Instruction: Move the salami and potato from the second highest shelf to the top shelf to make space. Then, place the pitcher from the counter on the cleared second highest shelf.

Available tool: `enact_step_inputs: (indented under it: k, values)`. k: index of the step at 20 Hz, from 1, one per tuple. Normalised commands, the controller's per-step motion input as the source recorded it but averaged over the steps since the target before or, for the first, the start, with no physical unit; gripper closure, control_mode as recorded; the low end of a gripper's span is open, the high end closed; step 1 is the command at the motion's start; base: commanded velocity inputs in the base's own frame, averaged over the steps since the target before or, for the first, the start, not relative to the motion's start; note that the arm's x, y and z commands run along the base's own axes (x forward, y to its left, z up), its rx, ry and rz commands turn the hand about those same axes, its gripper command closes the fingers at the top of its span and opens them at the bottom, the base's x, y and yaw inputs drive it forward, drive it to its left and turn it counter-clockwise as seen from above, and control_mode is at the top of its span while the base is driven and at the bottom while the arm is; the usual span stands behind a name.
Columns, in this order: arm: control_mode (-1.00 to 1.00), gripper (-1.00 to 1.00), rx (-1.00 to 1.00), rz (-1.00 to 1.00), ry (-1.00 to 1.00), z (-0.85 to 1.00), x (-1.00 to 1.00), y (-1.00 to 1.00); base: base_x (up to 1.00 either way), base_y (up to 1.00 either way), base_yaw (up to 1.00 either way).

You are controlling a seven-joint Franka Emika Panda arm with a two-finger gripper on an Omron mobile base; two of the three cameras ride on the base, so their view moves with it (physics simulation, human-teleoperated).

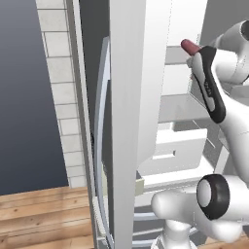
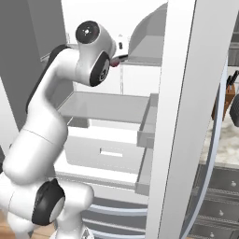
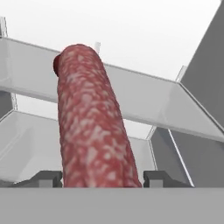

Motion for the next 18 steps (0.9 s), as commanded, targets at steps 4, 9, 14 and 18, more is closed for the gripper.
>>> enact_step_inputs:
  k: [4, 9, 14, 18]
  values:
    - [-1.0, 1.0, 0.0, 0.0, 0.03, -0.24, 0.81, 0.0, 0.0, 0.0, 0.0]
    - [-1.0, 1.0, 0.0, 0.0, 0.08, -0.29, 0.85, 0.0, 0.0, 0.0, 0.0]
    - [-1.0, 1.0, 0.0, 0.0, 0.02, -0.03, 0.76, -0.14, 0.0, 0.0, 0.0]
    - [-1.0, 1.0, 0.02, 0.0, 0.07, 0.0, 0.72, -0.32, 0.0, 0.0, 0.0]
